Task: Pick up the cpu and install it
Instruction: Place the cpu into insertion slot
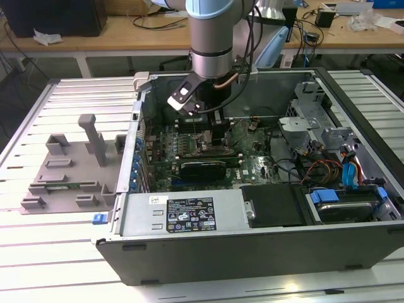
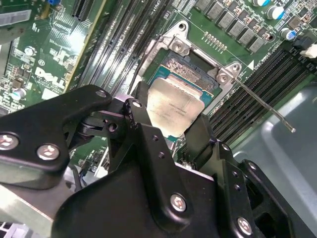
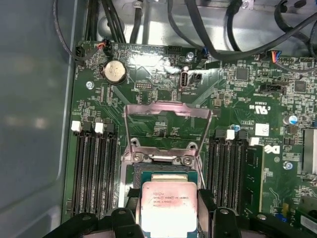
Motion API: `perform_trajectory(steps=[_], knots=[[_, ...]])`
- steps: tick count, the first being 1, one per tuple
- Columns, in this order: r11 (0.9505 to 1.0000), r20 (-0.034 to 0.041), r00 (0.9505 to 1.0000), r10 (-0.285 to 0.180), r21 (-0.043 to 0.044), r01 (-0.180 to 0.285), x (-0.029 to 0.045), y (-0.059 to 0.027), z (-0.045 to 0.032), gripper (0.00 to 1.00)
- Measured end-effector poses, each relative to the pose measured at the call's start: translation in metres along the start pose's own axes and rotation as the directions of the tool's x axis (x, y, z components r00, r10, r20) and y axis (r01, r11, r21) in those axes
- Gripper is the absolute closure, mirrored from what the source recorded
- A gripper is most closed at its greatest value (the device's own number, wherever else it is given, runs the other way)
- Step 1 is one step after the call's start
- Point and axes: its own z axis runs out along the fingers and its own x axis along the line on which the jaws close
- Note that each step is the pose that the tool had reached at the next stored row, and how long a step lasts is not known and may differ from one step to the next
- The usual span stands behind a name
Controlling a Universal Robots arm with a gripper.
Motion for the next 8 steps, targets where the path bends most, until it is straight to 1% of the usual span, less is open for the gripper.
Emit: perform_trajectory(steps=[2,5,8], knots=[[1.0,0.0008,1.0,0.002,0.0002,-0.002,0.0006,-0.001,0.0027,0.46],[0.9999,0.0013,0.9999,0.011,0.0014,-0.011,0.001,-0.002,0.0107,0.46],[0.9999,0.0018,0.9999,0.017,0.0016,-0.017,0.0011,-0.0023,0.0142,0.46]])
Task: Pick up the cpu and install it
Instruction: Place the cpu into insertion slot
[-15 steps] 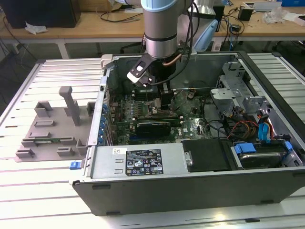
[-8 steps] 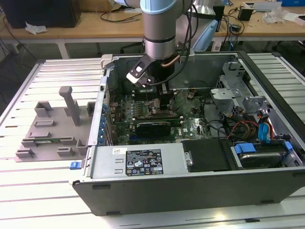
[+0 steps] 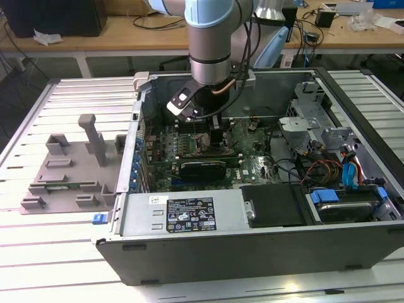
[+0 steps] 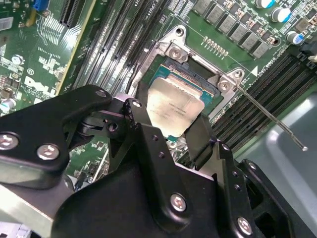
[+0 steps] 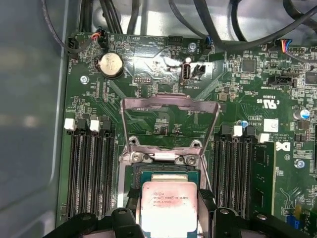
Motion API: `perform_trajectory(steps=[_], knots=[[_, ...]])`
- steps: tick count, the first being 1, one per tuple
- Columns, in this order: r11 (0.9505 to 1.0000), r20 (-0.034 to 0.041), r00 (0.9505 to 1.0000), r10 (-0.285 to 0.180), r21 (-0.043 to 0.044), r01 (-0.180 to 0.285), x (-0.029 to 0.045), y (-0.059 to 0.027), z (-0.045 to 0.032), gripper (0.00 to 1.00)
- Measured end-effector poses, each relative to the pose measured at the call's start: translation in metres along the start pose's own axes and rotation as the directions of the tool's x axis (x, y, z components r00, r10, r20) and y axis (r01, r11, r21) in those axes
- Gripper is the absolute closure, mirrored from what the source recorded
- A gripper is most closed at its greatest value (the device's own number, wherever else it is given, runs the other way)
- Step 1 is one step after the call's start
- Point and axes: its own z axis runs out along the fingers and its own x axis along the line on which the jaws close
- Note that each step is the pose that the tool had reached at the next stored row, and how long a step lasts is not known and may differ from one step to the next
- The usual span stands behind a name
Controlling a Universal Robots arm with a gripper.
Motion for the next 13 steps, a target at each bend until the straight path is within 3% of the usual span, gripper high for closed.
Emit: perform_trajectory(steps=[3,13], knots=[[0.9996,0.0019,0.9996,0.028,0.0004,-0.028,0.0,-0.0003,0.0032,0.46],[0.9992,-0.0022,0.9992,0.041,0.0004,-0.041,0.0029,-0.0012,0.0072,0.46]])
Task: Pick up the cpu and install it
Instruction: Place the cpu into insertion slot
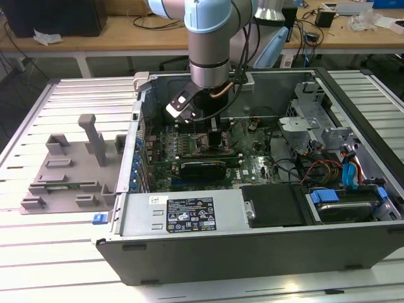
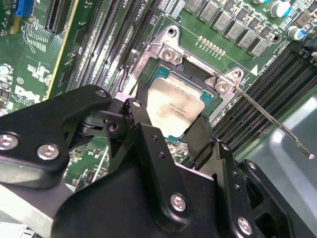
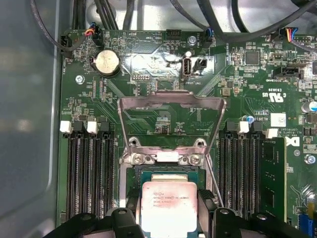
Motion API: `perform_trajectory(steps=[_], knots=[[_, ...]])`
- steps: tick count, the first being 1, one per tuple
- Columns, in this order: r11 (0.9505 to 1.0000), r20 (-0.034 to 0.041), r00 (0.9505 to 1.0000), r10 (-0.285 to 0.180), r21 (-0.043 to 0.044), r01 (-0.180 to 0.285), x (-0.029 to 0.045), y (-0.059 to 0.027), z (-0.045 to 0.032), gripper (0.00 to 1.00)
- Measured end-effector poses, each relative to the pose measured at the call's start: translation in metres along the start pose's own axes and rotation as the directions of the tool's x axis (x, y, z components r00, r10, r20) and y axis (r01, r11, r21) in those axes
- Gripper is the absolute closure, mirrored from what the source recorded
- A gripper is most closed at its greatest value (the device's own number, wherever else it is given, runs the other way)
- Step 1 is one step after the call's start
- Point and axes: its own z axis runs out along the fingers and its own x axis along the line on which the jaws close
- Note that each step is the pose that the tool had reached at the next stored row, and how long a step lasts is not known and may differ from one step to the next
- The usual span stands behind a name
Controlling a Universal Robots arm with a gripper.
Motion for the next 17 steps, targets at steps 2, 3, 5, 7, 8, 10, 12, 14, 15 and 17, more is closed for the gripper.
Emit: perform_trajectory(steps=[2,3,5,7,8,10,12,14,15,17], knots=[[1.0,-0.0002,1.0,0.001,-0.0002,-0.001,0.0001,0.0,0.001,0.46],[1.0,0.0001,1.0,0.002,0.0,-0.002,0.0,-0.0001,0.0011,0.46],[1.0,0.0001,1.0,0.002,0.0,-0.002,0.0,-0.0001,0.0011,0.46],[1.0,0.0,1.0,0.003,0.0,-0.003,0.0,0.0,0.0012,0.46],[1.0,0.0,1.0,0.003,0.0,-0.003,0.0,0.0,0.0012,0.46],[1.0,0.0,1.0,0.004,-0.0001,-0.004,0.0,0.0,0.0014,0.46],[1.0,0.0003,1.0,0.005,0.0,-0.005,0.0,0.0002,0.0014,0.46],[1.0,0.0002,1.0,0.006,0.0,-0.006,0.0,0.0005,0.0015,0.46],[1.0,0.0002,1.0,0.006,-0.0001,-0.006,0.0,0.0006,0.0015,0.46],[1.0,0.0002,1.0,0.006,0.0,-0.006,0.0,0.0006,0.002,0.46]])
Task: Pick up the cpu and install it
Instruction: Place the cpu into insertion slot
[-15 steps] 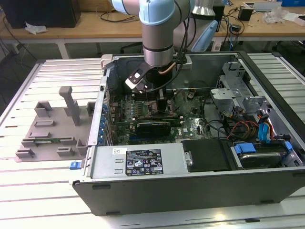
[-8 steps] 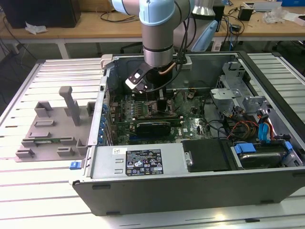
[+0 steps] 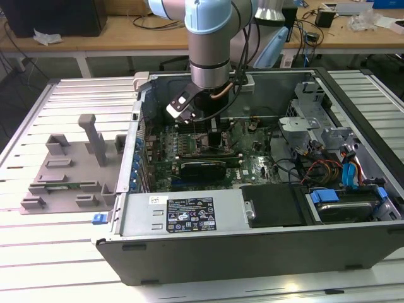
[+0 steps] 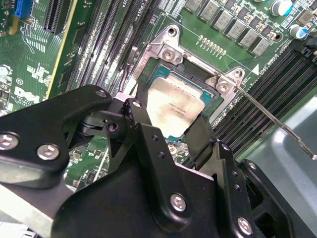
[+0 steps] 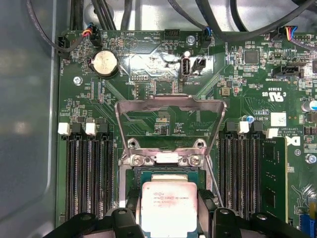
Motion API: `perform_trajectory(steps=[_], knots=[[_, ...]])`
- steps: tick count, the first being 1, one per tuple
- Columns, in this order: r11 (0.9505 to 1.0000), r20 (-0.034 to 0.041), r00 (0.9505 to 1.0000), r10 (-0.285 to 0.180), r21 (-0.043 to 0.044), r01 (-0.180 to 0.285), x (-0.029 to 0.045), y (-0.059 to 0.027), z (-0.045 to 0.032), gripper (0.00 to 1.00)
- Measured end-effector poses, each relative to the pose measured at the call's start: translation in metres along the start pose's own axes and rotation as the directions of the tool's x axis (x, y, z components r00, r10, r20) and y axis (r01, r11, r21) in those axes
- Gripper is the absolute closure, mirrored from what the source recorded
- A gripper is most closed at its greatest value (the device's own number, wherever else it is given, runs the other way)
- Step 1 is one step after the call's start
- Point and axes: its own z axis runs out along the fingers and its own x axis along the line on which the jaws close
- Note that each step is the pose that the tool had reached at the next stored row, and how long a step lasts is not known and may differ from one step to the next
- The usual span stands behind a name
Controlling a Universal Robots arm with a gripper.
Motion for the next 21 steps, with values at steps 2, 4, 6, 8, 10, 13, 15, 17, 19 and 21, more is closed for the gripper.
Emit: perform_trajectory(steps=[2,4,6,8,10,13,15,17,19,21], knots=[[1.0,0.0003,1.0,0.0,0.0001,0.0,-0.0001,0.0,0.0003,0.46],[1.0,0.0001,1.0,0.0,0.0,0.0,0.0,0.0,0.0005,0.46],[1.0,0.0001,1.0,0.0,0.0,0.0,0.0,0.0,0.0005,0.46],[1.0,-0.0011,1.0,0.0,-0.0006,0.0,0.0002,0.0,0.001,0.46],[1.0,-0.0002,1.0,0.0,-0.0001,0.0,0.0,0.0,0.0008,0.38],[1.0,0.0001,1.0,0.0,0.0001,0.0,0.0,0.0,0.0003,0.38],[1.0,0.0,1.0,0.0,-0.0001,0.0,0.0,0.0002,-0.0035,0.38],[1.0,0.0002,1.0,0.0,0.0,0.0,0.0,0.0006,-0.0088,0.38],[1.0,0.0009,1.0,0.0,0.0,0.0,0.0,0.0009,-0.0132,0.38],[1.0,0.0012,1.0,0.0,-0.0002,0.0,0.0,0.0011,-0.0165,0.38]])
